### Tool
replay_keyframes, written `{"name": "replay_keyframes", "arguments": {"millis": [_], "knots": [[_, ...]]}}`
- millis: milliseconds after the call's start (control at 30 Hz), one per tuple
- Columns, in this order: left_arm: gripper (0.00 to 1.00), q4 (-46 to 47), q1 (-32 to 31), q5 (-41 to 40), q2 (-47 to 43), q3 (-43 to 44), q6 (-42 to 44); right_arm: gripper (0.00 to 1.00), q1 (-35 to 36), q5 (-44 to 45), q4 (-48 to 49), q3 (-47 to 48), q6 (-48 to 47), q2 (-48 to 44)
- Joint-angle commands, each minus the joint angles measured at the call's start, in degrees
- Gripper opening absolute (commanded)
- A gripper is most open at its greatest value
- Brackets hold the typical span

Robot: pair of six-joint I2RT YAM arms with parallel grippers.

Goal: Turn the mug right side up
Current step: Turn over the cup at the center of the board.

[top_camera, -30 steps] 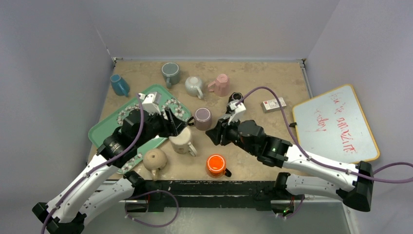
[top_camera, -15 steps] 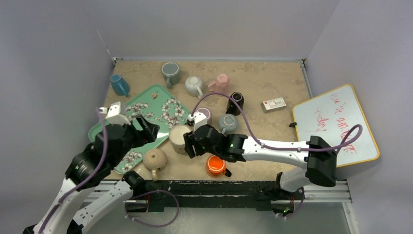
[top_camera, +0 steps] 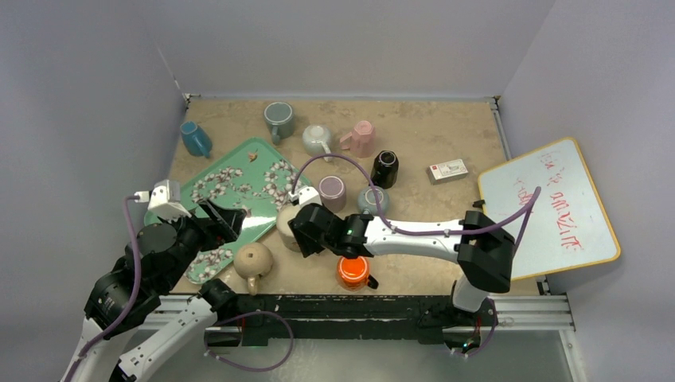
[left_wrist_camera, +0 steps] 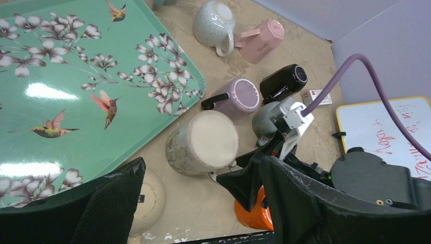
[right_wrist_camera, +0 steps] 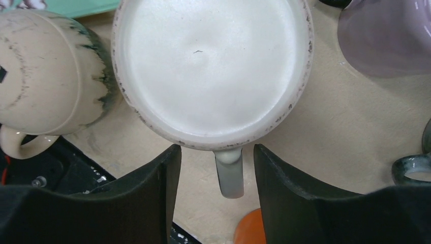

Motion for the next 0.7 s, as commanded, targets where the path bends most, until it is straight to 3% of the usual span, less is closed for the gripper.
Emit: {"name": "replay_keyframes", "arguments": {"millis": [0,267,667], "knots": [[0.82,-0.38,0.01,-1.60,-1.04,0.27,0.44,0.56,0.13,2.54,-1.36,3.16,-1.08,0.88],[0.81,-0.45,-0.02,-1.65,-1.32,0.96,0.66,0.48,0.14,4.80,-0.63,4.05,-1.98,3.53],[0.81,-0.90,0.01,-0.95,-2.22,0.49,-0.20,0.45,0.12,2.90,-1.59,5.56,-1.73,6.26]]}}
